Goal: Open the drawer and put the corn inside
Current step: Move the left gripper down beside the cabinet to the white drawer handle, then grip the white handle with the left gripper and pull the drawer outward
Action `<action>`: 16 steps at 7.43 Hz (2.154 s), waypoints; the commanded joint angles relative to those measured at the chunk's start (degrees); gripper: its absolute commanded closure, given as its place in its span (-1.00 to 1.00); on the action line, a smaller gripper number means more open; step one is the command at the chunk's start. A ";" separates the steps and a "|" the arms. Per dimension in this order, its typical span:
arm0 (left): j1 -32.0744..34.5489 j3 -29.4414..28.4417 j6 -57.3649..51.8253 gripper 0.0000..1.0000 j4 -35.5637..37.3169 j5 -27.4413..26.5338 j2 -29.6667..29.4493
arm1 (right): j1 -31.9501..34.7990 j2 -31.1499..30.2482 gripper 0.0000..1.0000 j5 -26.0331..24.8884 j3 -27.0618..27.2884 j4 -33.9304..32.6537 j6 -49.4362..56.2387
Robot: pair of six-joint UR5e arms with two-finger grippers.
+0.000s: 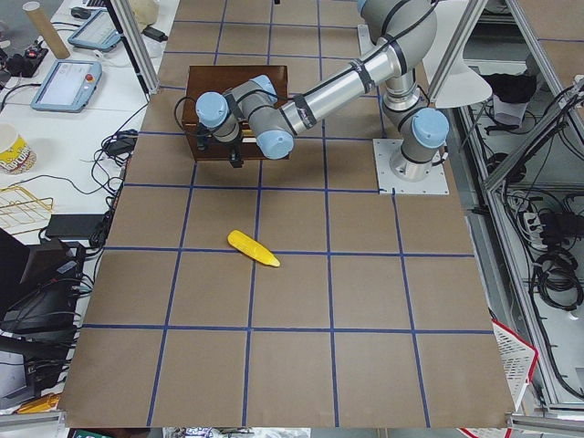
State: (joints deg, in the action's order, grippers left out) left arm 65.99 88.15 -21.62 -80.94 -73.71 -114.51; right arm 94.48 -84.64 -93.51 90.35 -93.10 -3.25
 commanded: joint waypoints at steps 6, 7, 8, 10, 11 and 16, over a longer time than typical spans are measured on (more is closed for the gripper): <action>0.01 0.36 -0.96 -1.00 2.63 -0.82 -0.28 | 0.00 0.00 -1.00 0.00 0.00 -0.06 0.00; -0.07 0.45 -1.05 -1.00 2.63 -0.82 -0.27 | 0.00 0.00 -1.00 0.00 0.00 0.03 0.00; -0.07 0.45 -1.14 -1.00 2.80 -0.82 -0.27 | 0.00 0.00 -1.00 0.00 0.00 -0.06 0.00; -1.30 0.54 -2.88 -1.00 2.98 -0.73 -0.27 | 0.00 0.00 -1.00 0.00 0.00 0.03 0.00; -2.09 0.54 -3.16 -1.00 2.98 -0.64 -0.27 | 0.00 0.00 -1.00 0.00 0.00 0.03 0.00; -4.64 0.45 -8.25 -1.00 2.98 -0.73 -0.36 | 0.00 0.00 -1.00 0.00 0.00 0.03 0.00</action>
State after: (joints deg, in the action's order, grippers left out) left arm 61.99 88.60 -28.61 -77.96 -74.42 -114.81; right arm 94.48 -84.64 -93.52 90.35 -93.12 -3.25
